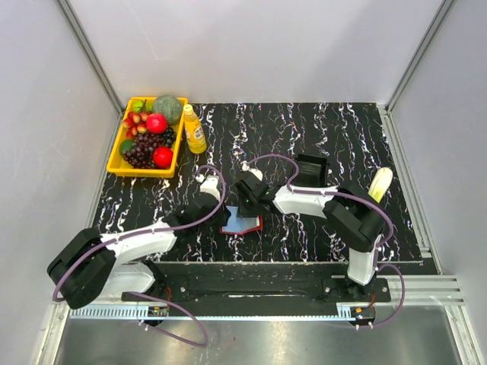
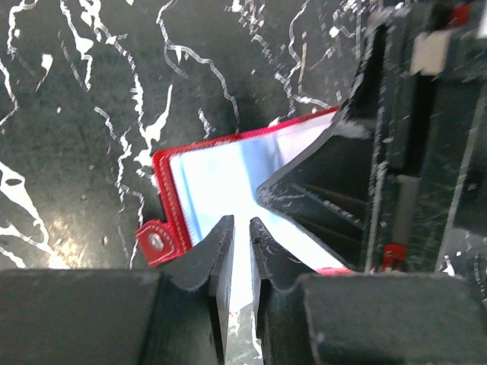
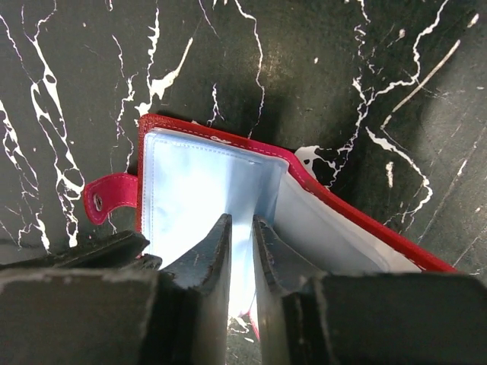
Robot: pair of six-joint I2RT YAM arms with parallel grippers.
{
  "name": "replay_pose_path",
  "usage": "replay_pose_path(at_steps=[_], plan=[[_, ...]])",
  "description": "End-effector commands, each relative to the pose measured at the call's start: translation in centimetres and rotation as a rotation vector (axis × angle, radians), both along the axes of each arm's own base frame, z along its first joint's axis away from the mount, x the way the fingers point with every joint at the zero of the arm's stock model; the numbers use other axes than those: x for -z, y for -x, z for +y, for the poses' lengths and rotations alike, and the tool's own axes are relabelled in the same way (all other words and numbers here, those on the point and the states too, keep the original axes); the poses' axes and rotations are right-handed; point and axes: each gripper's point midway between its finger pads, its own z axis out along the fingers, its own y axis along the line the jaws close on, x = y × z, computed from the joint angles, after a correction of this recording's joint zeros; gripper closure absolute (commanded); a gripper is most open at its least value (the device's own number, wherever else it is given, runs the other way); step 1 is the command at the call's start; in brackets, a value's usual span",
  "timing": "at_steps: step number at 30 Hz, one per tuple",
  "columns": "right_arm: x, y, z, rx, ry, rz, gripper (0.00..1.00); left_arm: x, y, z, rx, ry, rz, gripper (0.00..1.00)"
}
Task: Put the credit cards into the card holder
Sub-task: Open the card holder at the center of the board.
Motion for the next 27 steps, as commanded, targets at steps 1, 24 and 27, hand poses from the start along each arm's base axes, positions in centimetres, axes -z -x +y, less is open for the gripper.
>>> replay_pose_path(at_steps=[1, 24, 27], plan=[[0.5, 2.1, 0.3, -0.006, -0.068, 0.086, 0.78, -2.7, -1.6, -1.8, 0.013, 0.094, -0.083, 0.82], [-1.8, 1.7, 0.9, 0.073, -0.357, 0.109, 0.78, 3.4, -1.2, 0.4, -0.116, -0.051, 0.08, 0.95], [-4.0, 0.4, -0.8, 0.108, -0.293, -0.001, 0.69, 3.5, -1.1, 0.8, -0.123, -0.068, 0.078, 0.96]])
